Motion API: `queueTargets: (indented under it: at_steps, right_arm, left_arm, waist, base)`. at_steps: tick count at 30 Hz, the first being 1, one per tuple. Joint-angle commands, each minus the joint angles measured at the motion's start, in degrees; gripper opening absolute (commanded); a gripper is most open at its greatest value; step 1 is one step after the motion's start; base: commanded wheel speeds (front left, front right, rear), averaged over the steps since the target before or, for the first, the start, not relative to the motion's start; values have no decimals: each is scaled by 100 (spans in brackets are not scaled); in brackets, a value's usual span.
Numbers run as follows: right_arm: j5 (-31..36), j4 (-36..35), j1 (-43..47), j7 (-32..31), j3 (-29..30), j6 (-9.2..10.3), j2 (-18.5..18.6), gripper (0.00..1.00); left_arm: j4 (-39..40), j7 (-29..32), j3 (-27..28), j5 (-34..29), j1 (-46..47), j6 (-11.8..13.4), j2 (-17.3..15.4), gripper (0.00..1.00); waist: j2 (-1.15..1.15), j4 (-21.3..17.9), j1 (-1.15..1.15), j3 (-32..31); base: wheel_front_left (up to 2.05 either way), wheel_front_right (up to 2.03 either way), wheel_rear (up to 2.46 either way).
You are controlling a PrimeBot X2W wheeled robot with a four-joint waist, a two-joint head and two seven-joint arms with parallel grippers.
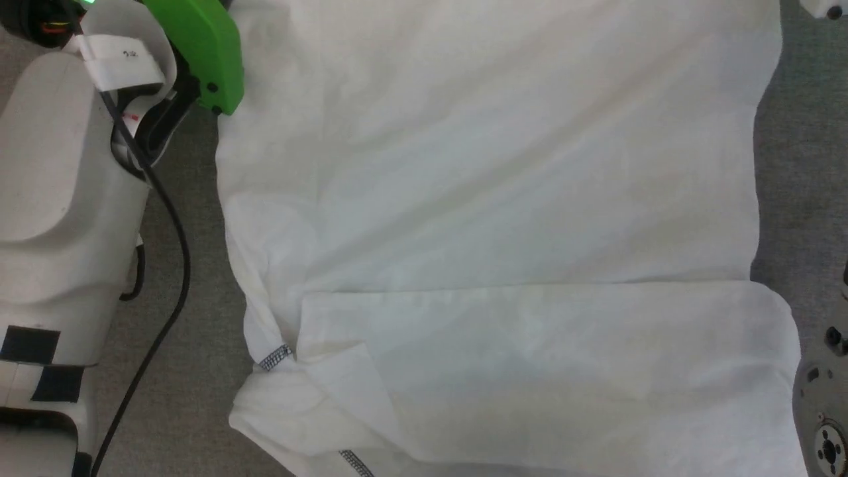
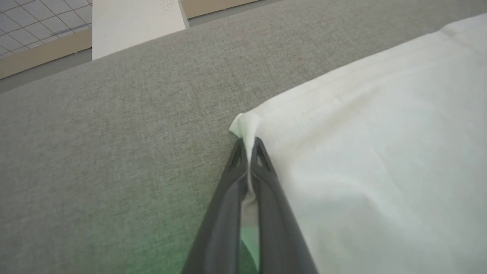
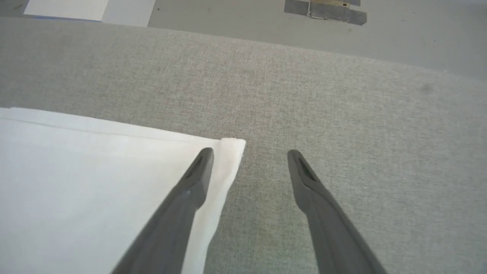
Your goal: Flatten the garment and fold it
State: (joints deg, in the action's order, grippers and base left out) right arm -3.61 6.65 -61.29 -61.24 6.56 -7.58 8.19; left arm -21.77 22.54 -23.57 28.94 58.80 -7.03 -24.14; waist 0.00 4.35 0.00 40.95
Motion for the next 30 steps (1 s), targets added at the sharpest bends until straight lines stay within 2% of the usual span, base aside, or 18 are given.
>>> queueTargets:
  at_steps: [1,4,5,6,13,21,26,30]
  right_arm:
    - [122,106,40,34,53,9,-72,100]
    - [259,303,127,37,173,9,-179,100]
    - [299,365,149,35,230,9,-231,38]
    - [338,399,160,45,256,9,-264,0]
    - [506,492,105,320,522,9,-389,0]
    - [493,567,-67,1302,888,9,-212,0]
    - [301,702,-52,1874,1081,9,-160,0]
    - [81,769,119,2219,1015,9,-84,0]
  left_arm:
    - [-130,-1,-97,-30,21,-23,46,0]
    - [-222,-59,-152,8,70,-28,79,0]
    - [-258,-82,-173,19,85,-29,87,0]
    - [-286,-98,-191,26,100,-31,89,0]
    - [-453,-408,-205,96,246,-35,99,0]
    - [-606,-1492,292,288,465,144,233,0]
    - [-695,-2004,462,373,451,139,232,0]
    - [-707,-2302,515,456,295,96,193,0]
  waist:
    - [0,144,0,140]
    - [0,192,0,185]
    - [0,204,0,195]
    - [0,212,0,203]
    - [0,193,0,146]
    - [0,93,0,-283]
    - [0,12,0,-647]
    - [0,-61,0,-991]
  base:
    - [0,0,0]
    - [0,0,0]
    - [0,0,0]
    - [0,0,0]
    - [0,0,0]
    - [0,0,0]
    - [0,0,0]
    - [0,0,0]
